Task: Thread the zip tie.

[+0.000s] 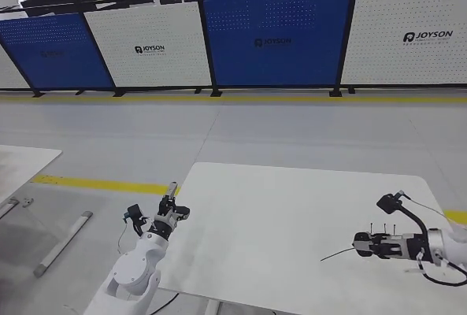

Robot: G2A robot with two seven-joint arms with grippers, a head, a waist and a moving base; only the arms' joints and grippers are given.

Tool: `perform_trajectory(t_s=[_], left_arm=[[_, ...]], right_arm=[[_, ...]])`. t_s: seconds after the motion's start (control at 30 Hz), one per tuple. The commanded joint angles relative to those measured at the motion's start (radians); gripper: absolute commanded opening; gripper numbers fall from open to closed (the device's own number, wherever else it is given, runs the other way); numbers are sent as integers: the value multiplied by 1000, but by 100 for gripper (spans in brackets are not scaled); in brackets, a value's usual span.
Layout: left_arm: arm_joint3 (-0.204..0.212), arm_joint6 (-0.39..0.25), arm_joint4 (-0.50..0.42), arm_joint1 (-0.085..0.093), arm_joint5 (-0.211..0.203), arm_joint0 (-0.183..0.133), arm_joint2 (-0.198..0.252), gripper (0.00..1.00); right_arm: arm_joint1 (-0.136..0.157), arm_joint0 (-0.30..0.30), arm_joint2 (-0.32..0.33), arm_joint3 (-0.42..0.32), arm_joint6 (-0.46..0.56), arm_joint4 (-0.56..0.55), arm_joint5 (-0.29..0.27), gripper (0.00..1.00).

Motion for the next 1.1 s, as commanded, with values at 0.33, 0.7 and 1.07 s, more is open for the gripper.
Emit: perform_trajectory(t_s=[0.33,0.7,1.07], left_arm=[[0,0,0,0,0,0,0,100],[-43,-176,87,16,62,-4,-35,100],[-168,-527,404,53,31,23,-90,100]], right_arm=[[-43,89,-103,-22,-59,14,0,0],[-43,89,-103,-22,-59,14,0,0],[-43,89,-103,-22,-59,14,0,0]])
